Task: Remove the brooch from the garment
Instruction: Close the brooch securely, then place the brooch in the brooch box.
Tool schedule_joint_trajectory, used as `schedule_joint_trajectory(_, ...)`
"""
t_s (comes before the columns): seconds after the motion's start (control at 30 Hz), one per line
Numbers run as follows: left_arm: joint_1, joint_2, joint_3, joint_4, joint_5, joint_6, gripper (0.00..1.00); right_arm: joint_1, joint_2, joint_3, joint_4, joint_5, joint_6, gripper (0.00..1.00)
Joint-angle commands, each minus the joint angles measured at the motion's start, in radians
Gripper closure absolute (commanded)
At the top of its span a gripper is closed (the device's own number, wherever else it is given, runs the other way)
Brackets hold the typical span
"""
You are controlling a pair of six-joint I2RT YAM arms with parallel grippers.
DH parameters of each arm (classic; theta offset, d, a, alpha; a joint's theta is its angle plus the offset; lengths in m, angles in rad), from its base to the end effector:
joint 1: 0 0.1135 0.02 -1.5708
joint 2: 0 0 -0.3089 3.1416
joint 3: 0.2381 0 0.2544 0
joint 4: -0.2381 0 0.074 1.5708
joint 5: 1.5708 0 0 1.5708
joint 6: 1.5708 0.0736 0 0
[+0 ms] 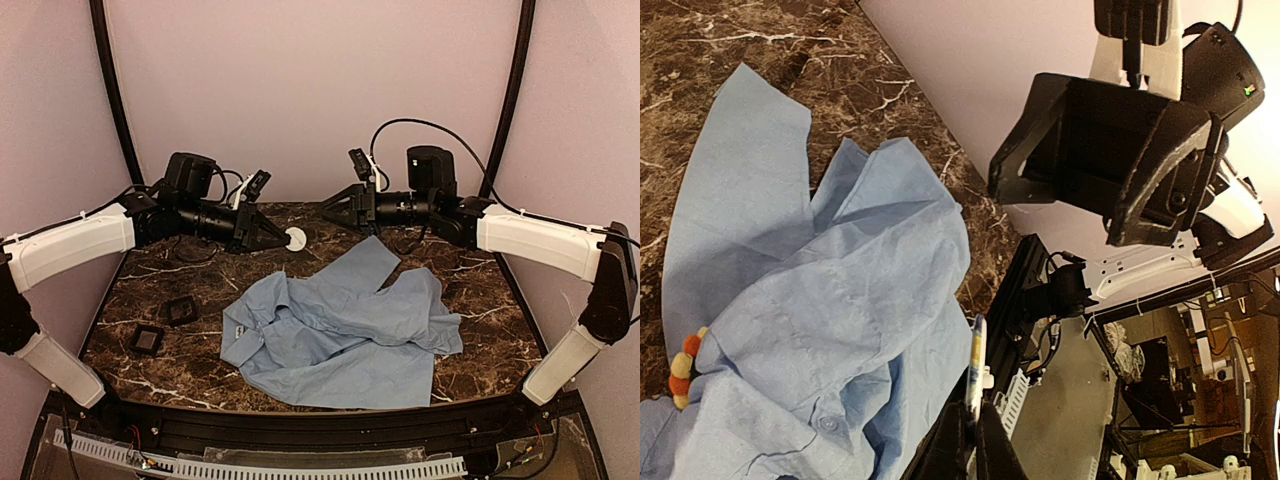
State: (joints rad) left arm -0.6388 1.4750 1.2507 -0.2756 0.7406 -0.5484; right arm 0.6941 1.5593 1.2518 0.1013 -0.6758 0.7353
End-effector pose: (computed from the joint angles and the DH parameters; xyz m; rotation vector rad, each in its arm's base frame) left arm 0.2574 -0.2530 0.3630 0.6103 2.1919 -1.4492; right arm 0.2771 0.2905 0.3778 -0.5197 1.9737 1.5659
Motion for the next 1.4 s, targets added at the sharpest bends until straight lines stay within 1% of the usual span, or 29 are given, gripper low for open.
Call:
schedule_joint_trajectory(0.0,-0.001,-0.071,-0.004,-0.115,-0.168,0.065,0.99,0.005,-0.042,0.038,-0.063,0.077,-0.076,0.54)
schedule_joint_trajectory(0.1,-0.001,-0.151,-0.052,-0.172,-0.33,0.076,0.99,0.005,-0.066,0.031,-0.097,0.138,-0.106,0.49)
schedule_joint_trajectory(0.13,-0.001,-0.195,-0.082,-0.182,-0.398,0.074,0.99,0.005,-0.071,0.028,-0.11,0.154,-0.117,0.49)
schedule_joint_trajectory(0.17,-0.001,-0.218,-0.098,-0.199,-0.43,0.065,0.99,0.005,-0.075,0.025,-0.13,0.171,-0.126,0.49)
schedule_joint_trajectory(0.2,-0.001,-0.267,-0.133,-0.207,-0.495,0.06,0.99,0.005,-0.079,0.025,-0.145,0.187,-0.137,0.48)
schedule_joint_trajectory(0.27,0.0,-0.337,-0.183,-0.232,-0.582,0.037,0.99,0.005,-0.082,0.025,-0.174,0.217,-0.163,0.48)
schedule_joint_trajectory(0.33,0.001,-0.396,-0.227,-0.252,-0.631,0.016,0.99,0.005,-0.085,0.03,-0.207,0.247,-0.181,0.48)
schedule_joint_trajectory(0.43,0.016,-0.432,-0.267,-0.291,-0.641,-0.011,0.99,0.006,-0.09,0.034,-0.254,0.293,-0.193,0.47)
schedule_joint_trajectory(0.57,0.048,-0.403,-0.283,-0.385,-0.673,-0.034,0.99,0.007,-0.101,0.024,-0.305,0.359,-0.195,0.47)
schedule_joint_trajectory(0.67,0.095,-0.359,-0.284,-0.441,-0.74,-0.047,0.99,0.007,-0.125,0.0,-0.311,0.382,-0.195,0.47)
schedule_joint_trajectory(0.83,0.137,-0.269,-0.233,-0.534,-0.859,-0.061,0.99,0.007,-0.146,-0.024,-0.326,0.408,-0.198,0.47)
schedule_joint_trajectory(0.93,0.155,-0.22,-0.215,-0.597,-0.891,-0.072,0.99,0.007,-0.148,-0.031,-0.324,0.412,-0.195,0.47)
schedule_joint_trajectory(1.2,0.183,-0.117,-0.209,-0.653,-0.973,-0.049,0.99,0.007,-0.153,-0.039,-0.314,0.43,-0.183,0.47)
schedule_joint_trajectory(1.37,0.185,-0.043,-0.179,-0.695,-1.026,-0.027,0.99,0.007,-0.18,-0.063,-0.314,0.446,-0.164,0.47)
